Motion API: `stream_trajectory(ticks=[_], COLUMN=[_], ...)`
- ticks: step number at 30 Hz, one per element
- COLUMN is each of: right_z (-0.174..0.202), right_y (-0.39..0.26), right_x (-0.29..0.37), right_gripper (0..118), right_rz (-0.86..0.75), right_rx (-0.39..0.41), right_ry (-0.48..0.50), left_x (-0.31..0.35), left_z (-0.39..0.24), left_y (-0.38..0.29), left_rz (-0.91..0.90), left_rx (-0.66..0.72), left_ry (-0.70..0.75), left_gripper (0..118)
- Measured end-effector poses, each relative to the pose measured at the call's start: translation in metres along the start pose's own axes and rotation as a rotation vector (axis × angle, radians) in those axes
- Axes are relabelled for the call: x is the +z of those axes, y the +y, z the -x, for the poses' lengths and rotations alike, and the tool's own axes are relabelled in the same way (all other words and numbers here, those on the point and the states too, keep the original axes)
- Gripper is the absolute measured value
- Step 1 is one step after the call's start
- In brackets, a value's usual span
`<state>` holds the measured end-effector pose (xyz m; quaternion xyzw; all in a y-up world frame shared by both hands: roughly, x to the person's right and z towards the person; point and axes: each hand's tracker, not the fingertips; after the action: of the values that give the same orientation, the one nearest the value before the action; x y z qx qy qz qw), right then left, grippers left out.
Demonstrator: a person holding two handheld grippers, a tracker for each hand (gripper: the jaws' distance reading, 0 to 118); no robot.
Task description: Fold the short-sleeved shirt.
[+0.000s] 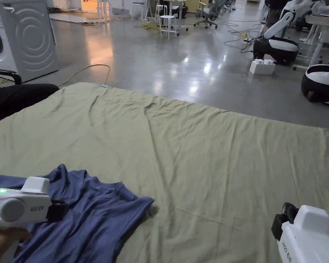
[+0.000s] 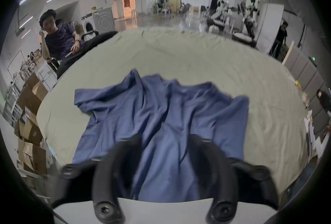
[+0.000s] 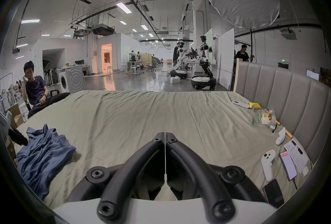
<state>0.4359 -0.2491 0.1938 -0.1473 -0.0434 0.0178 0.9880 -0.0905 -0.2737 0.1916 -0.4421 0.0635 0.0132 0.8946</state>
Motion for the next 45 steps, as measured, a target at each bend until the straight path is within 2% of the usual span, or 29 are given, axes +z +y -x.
stream_trajectory(ticks=[5,8,11,12,13,14,15,16,19,22,24,27,31,36,39,45], right_z=[0.005,0.006,0.005,0.005,0.005,0.005,0.005,0.005,0.006,0.005,0.003,-0.001,-0.009,-0.017,-0.023,-0.036], right_y=[-0.006,-0.009,-0.011,-0.012,-0.012,-0.013,-0.013,-0.014,-0.017,-0.019,-0.020,-0.019,-0.015,-0.009,-0.006,-0.003], right_x=[-0.001,-0.003,-0.003,-0.004,-0.004,-0.004,-0.005,-0.006,-0.006,-0.006,-0.005,-0.003,-0.003,0.000,0.001,0.007], right_gripper=[1,1,1,1,1,1,1,1,1,1,1,1,1,1,1,1], right_rz=[0.018,0.027,0.036,0.038,0.038,0.040,0.043,0.046,0.055,0.061,0.060,0.055,0.048,0.029,0.017,0.001], right_rx=[0.019,0.024,0.032,0.035,0.037,0.037,0.036,0.036,0.040,0.042,0.042,0.042,0.040,0.032,0.024,0.007], right_ry=[0.010,0.011,0.009,0.009,0.008,0.007,0.009,0.011,0.014,0.015,0.015,0.009,0.001,-0.007,-0.013,-0.022], left_x=[-0.042,-0.066,-0.066,-0.064,-0.061,-0.058,-0.055,-0.056,-0.059,-0.059,-0.054,-0.041,-0.021,0.009,0.033,0.080], left_z=[-0.004,-0.009,-0.013,-0.013,-0.012,-0.014,-0.016,-0.018,-0.013,-0.005,-0.009,-0.015,-0.014,-0.029,-0.039,-0.081], left_y=[-0.018,-0.031,-0.041,-0.039,-0.038,-0.037,-0.037,-0.036,-0.037,-0.033,-0.035,-0.035,-0.022,-0.003,0.018,0.062], left_rz=[0.131,0.221,0.159,0.172,0.166,0.141,0.117,0.109,0.123,0.120,0.103,0.032,-0.088,-0.209,-0.310,-0.451], left_rx=[-0.004,-0.002,0.010,0.018,0.015,-0.008,-0.051,-0.083,-0.070,0.053,0.034,-0.011,0.084,-0.084,0.038,-0.013], left_ry=[-0.063,-0.019,-0.002,0.005,0.000,-0.013,0.012,0.060,0.047,0.026,0.033,0.047,-0.010,-0.004,-0.083,-0.153], left_gripper=[86,86,83,75,61,43,15,9,7,4,3,3,3,3,3,3])
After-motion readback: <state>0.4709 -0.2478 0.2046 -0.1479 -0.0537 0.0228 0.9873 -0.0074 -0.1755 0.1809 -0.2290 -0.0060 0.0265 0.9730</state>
